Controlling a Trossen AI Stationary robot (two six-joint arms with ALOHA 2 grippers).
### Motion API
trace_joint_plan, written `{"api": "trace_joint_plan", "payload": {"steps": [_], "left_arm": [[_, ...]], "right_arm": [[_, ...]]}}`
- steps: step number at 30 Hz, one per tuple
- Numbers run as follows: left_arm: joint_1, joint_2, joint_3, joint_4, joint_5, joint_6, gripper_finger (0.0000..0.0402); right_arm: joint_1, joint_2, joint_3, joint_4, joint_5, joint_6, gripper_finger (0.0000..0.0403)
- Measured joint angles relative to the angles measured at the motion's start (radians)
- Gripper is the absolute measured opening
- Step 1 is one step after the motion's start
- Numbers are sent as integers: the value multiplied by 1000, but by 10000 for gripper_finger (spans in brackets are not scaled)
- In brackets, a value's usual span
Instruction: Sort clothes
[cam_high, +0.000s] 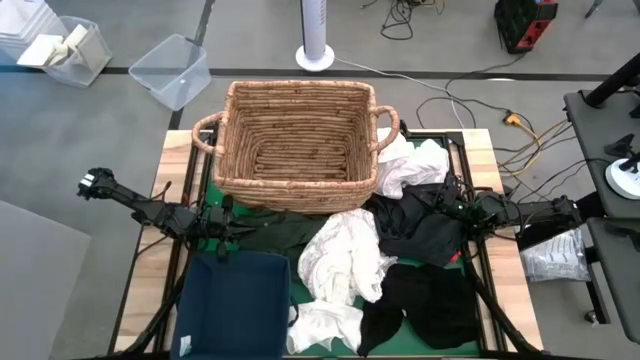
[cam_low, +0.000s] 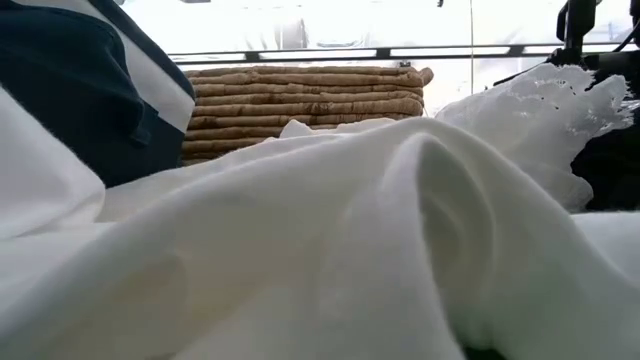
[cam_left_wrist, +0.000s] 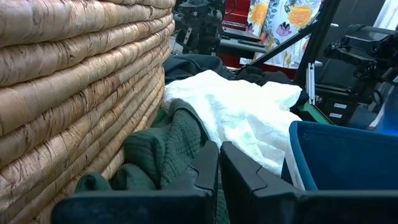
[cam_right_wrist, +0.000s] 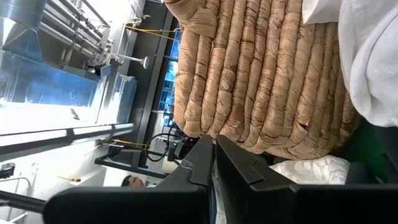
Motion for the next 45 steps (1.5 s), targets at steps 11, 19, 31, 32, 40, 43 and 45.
{"api": "trace_joint_plan", "payload": {"steps": [11,19,31,32,40,43,45], "left_arm": [[0,0,0,0,0,0,0],[0,0,0,0,0,0,0],[0,0,0,0,0,0,0],[0,0,0,0,0,0,0],[0,0,0,0,0,0,0],[0,0,0,0,0,0,0],[0,0,0,0,0,0,0]], "right_arm": [[0,0,0,0,0,1,13],[0,0,0,0,0,1,13],[0,0,0,0,0,1,13],[0,0,0,0,0,1,13],[0,0,0,0,0,1,13],[0,0,0,0,0,7,13],[0,0,0,0,0,30,13]]}}
